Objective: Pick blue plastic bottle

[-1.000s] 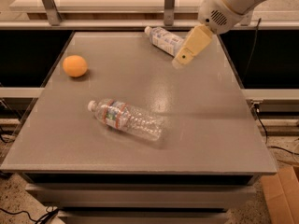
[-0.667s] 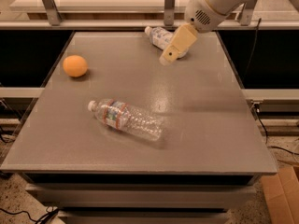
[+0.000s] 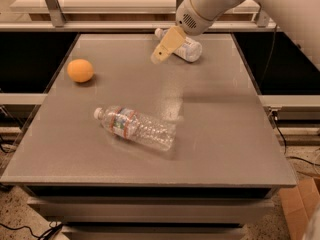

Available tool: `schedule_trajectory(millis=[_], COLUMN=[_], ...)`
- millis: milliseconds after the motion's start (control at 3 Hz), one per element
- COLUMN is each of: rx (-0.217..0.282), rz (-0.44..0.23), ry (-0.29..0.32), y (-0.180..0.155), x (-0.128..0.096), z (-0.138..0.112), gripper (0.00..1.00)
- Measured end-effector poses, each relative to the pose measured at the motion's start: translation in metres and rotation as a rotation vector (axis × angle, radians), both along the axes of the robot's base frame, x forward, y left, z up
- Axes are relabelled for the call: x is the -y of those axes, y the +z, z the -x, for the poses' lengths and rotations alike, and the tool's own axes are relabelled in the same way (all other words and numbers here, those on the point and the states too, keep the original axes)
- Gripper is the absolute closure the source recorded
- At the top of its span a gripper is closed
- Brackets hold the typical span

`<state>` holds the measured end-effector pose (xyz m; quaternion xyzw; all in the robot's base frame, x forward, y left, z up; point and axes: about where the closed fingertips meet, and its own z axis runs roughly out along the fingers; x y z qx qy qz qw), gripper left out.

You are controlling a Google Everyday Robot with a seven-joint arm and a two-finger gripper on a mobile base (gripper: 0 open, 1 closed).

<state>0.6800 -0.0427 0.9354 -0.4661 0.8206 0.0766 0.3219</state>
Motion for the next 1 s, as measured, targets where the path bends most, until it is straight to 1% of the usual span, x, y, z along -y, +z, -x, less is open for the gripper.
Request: schedule_trajectory(millis=[333, 667, 1000], rx=[0.007, 0.006, 0.010], rz=[-0.014, -0.048, -0.061], ry=[-0.102, -0.196, -0.261], y=[-0.013, -0.026, -0.035], x=[-0.004, -0.007, -0.006], z=[-0.018, -0.034, -0.047], gripper=[0.00, 0.00, 0.00])
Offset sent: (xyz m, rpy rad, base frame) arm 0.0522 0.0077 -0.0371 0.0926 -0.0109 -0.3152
